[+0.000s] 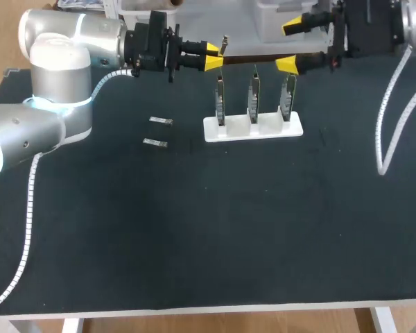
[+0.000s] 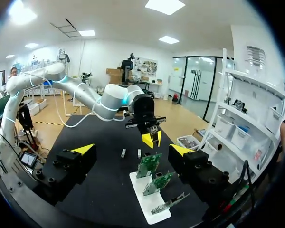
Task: Pick up the optical module with the left hand, and insert it into the network port with the right hand.
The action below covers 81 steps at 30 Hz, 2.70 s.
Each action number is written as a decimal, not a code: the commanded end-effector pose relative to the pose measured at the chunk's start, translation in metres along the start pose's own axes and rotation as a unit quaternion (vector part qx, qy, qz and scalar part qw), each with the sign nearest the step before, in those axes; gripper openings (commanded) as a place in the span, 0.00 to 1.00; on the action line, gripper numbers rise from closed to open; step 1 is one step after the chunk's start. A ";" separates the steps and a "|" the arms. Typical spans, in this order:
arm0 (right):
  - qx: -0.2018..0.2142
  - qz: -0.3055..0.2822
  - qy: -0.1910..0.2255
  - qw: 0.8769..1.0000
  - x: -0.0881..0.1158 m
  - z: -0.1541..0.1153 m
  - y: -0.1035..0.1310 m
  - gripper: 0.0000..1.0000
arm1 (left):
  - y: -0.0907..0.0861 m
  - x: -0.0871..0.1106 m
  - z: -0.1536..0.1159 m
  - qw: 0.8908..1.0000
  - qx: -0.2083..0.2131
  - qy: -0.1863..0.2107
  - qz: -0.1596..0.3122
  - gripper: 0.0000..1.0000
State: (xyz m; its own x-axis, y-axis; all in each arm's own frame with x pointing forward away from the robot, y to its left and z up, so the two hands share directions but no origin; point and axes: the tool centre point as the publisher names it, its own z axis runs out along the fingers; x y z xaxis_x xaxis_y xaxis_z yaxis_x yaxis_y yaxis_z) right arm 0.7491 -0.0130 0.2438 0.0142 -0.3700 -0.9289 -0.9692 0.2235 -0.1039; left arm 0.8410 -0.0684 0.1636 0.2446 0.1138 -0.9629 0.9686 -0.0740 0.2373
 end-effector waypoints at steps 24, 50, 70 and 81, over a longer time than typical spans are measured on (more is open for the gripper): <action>-0.006 0.004 -0.031 1.000 -0.006 0.012 -0.013 1.00 | 0.003 0.001 0.001 1.000 0.003 0.000 0.000 0.00; -0.109 -0.060 -0.081 0.989 -0.018 0.078 -0.027 1.00 | 0.003 0.001 0.001 1.000 0.003 0.000 0.000 0.00; -0.142 -0.073 -0.096 0.982 -0.013 0.104 -0.036 1.00 | 0.003 0.001 0.001 1.000 0.003 0.000 0.000 0.00; -0.138 -0.066 -0.104 0.983 -0.016 0.103 -0.040 1.00 | 0.003 0.001 0.001 1.000 0.003 0.000 0.000 0.00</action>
State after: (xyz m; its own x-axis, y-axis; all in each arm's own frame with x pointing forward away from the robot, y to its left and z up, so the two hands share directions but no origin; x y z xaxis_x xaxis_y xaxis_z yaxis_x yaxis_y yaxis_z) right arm 0.8107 0.0771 0.2258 0.1667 -0.1807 -0.9693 -0.9850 -0.0738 -0.1557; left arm 0.8410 -0.0684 0.1637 0.2446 0.1138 -0.9629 0.9686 -0.0741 0.2373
